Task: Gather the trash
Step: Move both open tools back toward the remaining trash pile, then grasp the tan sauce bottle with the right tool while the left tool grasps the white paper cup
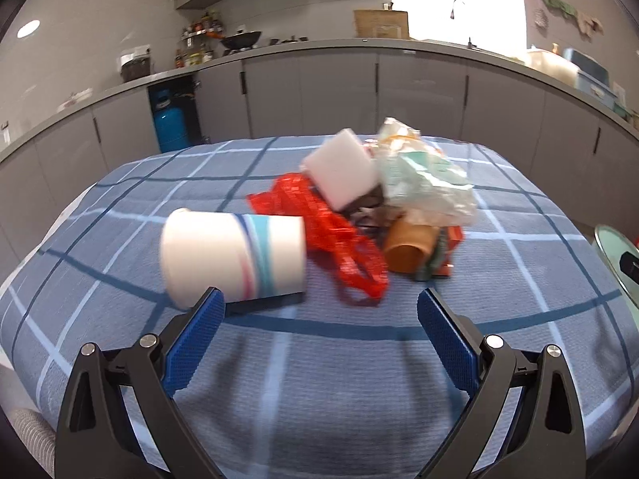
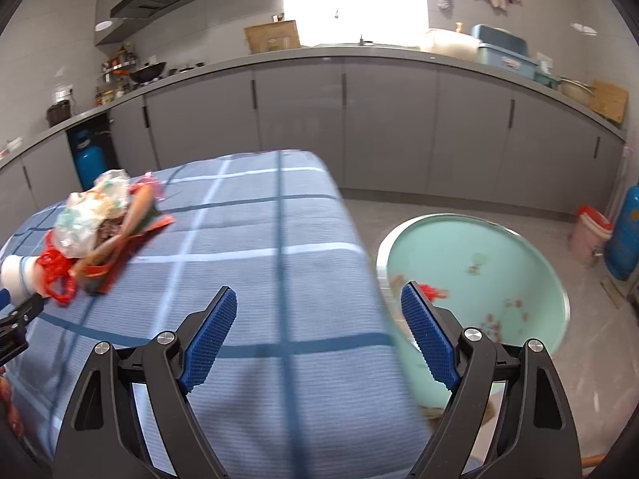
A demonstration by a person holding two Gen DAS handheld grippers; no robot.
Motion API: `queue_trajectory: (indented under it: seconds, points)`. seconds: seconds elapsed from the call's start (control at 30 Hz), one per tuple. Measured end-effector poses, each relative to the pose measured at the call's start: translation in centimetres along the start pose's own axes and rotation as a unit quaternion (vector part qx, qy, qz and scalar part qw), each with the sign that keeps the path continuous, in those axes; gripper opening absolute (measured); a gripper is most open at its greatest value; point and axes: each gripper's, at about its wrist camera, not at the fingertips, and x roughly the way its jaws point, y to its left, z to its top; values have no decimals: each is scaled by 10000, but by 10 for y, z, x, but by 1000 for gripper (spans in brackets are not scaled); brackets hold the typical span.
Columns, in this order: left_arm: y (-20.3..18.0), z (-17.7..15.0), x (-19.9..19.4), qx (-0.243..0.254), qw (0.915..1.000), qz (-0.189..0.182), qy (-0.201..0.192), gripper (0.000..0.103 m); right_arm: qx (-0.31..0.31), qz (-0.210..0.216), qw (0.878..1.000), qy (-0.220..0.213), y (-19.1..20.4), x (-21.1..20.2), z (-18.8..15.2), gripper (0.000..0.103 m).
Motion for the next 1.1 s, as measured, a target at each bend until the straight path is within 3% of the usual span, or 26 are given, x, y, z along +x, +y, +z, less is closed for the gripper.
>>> queue_trajectory:
  seconds: [0.33,0.43,0.6,0.9,1.0,1.03,1.1]
  points:
    - [41,17,20,-311,9995,103,49,98,-168,713,9965,397,83,18,9,88]
    - [46,23,33,-266,9994,120,188,98,-284,912,9941,512,110,26,12,88]
    - [62,27,51,-497,9968,-213,588,98,-340,1127,9904,732,147,44,20,88]
    - [83,22,67,-447,9946,-234,903,97,-304,1315,9852,1060,182,75,30,88]
    - [94,18,71,-719,9914,-346,1038,92,-347,1364,9830,1179,192,86,27,76]
    - [96,17,72,-804,9902,-382,1080,93,-338,1494,9807,1217,193,88,26,61]
    - [98,17,73,-867,9891,-441,1103,93,-386,1579,9794,1198,193,87,24,57]
